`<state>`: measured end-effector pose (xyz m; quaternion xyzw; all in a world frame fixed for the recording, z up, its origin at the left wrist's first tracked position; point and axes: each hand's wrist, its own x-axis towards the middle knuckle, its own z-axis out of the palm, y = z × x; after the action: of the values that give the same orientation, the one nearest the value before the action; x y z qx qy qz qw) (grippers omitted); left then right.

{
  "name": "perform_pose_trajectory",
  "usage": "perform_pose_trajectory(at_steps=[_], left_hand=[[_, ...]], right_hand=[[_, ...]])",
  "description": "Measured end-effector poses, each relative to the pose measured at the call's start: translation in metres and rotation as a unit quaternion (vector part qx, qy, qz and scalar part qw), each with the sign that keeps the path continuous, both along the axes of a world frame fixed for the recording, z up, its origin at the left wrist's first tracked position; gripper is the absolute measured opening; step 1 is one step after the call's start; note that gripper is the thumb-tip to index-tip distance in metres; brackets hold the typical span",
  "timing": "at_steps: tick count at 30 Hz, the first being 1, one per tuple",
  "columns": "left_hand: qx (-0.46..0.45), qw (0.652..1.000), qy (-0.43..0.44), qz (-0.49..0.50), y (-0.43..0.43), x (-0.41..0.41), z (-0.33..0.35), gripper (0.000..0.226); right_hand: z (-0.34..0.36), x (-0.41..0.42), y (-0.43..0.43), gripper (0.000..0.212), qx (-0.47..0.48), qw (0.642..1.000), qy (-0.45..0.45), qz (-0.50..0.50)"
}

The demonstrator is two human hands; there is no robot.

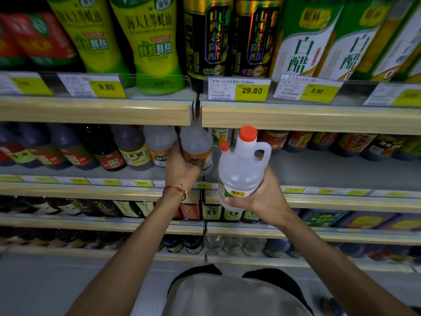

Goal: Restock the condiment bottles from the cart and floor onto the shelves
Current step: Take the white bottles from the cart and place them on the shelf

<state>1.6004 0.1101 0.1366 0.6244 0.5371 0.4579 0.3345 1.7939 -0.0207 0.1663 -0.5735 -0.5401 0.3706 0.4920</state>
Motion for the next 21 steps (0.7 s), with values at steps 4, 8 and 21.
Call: perform_pose_trajectory(at_steps=[4,8,21], left_hand=[[-0.037,0.998,-0.053,0.009,-0.032,-0.007,0.008,0.058],[-0.150,0.973,-0.087,-0.155,-0.074,-0.014,0.028,0.066],[-0.203,0.950,-0.069,-0.228,-0.153,0.020,0.074,0.061]], right_hand=[[0.012,-0.002,-0.013,0.090,-0.020,1.000,0.016,0.013],[0.024,-0.001,-0.027,0.086,-0.044,0.998,0.023,0.029],[0.055,0.048,-0.046,0.098,-0.133,0.949,0.030,0.286]])
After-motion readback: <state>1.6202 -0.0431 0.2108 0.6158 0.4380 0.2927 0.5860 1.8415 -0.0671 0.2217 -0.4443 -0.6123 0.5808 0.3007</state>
